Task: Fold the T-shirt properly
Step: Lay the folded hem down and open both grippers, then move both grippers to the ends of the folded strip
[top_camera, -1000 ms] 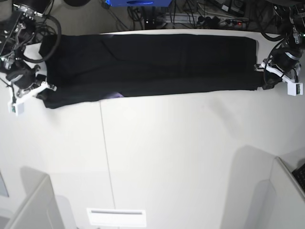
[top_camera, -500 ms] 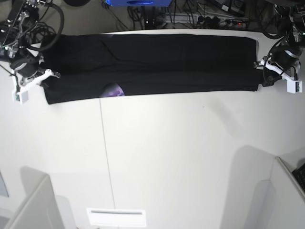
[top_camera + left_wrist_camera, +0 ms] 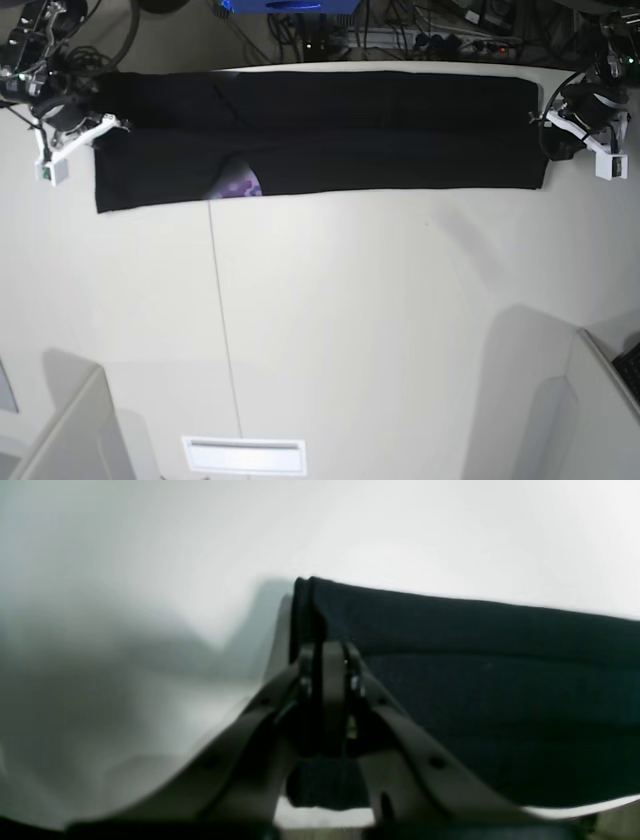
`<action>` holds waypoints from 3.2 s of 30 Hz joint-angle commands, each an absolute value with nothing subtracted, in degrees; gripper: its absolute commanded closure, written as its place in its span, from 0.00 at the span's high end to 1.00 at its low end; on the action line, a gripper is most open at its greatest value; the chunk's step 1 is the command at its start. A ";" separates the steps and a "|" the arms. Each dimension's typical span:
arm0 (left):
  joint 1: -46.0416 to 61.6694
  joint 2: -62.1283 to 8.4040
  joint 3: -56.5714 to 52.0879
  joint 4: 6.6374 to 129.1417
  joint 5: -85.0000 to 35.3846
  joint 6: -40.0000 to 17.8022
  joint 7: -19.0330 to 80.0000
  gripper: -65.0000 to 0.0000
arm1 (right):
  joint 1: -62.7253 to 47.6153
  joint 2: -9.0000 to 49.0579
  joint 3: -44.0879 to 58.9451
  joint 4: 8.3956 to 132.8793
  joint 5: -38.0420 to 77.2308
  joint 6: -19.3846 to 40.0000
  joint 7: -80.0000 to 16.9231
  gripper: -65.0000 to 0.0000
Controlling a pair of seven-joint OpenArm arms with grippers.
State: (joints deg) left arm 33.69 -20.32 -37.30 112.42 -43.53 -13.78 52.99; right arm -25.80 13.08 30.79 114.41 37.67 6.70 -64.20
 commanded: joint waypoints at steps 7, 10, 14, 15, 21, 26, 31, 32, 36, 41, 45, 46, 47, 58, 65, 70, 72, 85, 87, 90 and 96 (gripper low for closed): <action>33.98 -21.23 -37.76 113.27 -42.68 -13.93 51.65 0.00 | -27.12 11.12 30.73 115.12 37.49 6.99 -63.43 0.00; 33.98 -21.23 -37.67 113.01 -42.68 -13.93 51.65 0.00 | -27.12 11.12 30.73 114.33 37.49 6.99 -63.43 0.00; 33.98 -21.23 -37.67 112.92 -42.59 -13.93 51.65 0.00 | -27.21 11.12 30.73 111.69 37.41 6.99 -63.43 0.00; 33.98 -21.23 -37.67 112.92 -42.59 -13.93 51.82 0.00 | -27.21 11.12 30.73 111.25 37.41 6.99 -63.43 0.00; 34.07 -21.23 -37.67 112.92 -42.59 -13.93 52.00 0.00 | -27.21 11.12 31.16 110.73 37.41 6.90 -63.34 0.00; 35.30 -21.23 -37.93 112.92 -42.59 -13.93 51.91 0.22 | -27.21 11.12 31.25 110.81 37.41 6.90 -63.34 0.32; 35.38 -21.23 -38.29 113.19 -42.95 -13.93 51.91 0.70 | -28.88 11.12 31.16 111.16 37.41 6.81 -57.45 0.43; 35.38 -21.14 -38.29 113.27 -43.03 -13.93 51.82 0.76 | -29.49 11.03 30.81 111.34 37.49 6.81 -54.99 0.41; 34.59 -18.15 -38.20 113.45 -43.21 -13.93 51.65 0.70 | -30.29 11.21 29.58 111.78 37.49 6.99 -47.78 0.24; 30.46 -14.55 -34.68 112.75 -41.71 -13.67 52.00 0.15 | -26.07 12.97 25.89 111.16 37.49 6.99 -45.41 0.00; 28.53 -11.91 -30.90 111.87 -36.26 -13.67 51.74 0.00 | -19.91 13.23 25.27 105.89 37.41 6.99 -46.90 0.00; 28.18 -11.30 -30.29 111.52 -34.59 -13.67 51.74 0.00 | -18.51 13.32 25.27 103.96 37.41 6.99 -47.08 0.00; 27.56 -10.59 -29.58 111.25 -32.66 -13.67 51.74 0.00 | -16.84 13.67 25.27 101.32 37.32 6.99 -47.08 0.00; 27.38 -8.57 -28.00 111.43 -26.33 -13.85 51.65 0.00 | -8.22 17.98 25.27 81.98 37.32 6.99 -46.37 0.00; 27.91 -8.31 -28.00 112.04 -26.33 -13.85 51.56 0.00 | -15.25 17.45 25.27 101.41 37.49 6.81 -47.78 0.00; 28.00 -8.22 -28.00 111.60 -25.89 -13.85 51.56 0.00 | -20.35 13.58 25.45 107.65 37.41 6.64 -54.11 0.00; 28.00 -8.22 -28.00 111.16 -25.89 -13.85 51.56 0.00 | -21.23 13.05 25.27 105.27 37.32 6.64 -54.02 0.00; 16.48 -8.57 -27.30 94.81 -25.80 -13.58 48.13 0.00 | -8.48 14.37 25.10 81.54 37.32 6.55 -47.78 0.00; 13.49 -8.57 -27.30 93.93 -25.80 -13.58 48.22 0.00 | -5.14 14.46 25.19 79.25 37.32 6.55 -47.96 0.00; 11.47 -8.66 -27.30 95.08 -25.98 -13.58 48.31 0.00 | -2.77 14.29 25.19 78.99 37.32 6.55 -48.31 0.00; 11.47 -8.66 -27.91 101.58 -26.33 -13.67 48.31 0.00 | -3.12 12.44 25.54 88.92 37.76 6.73 -54.55 0.00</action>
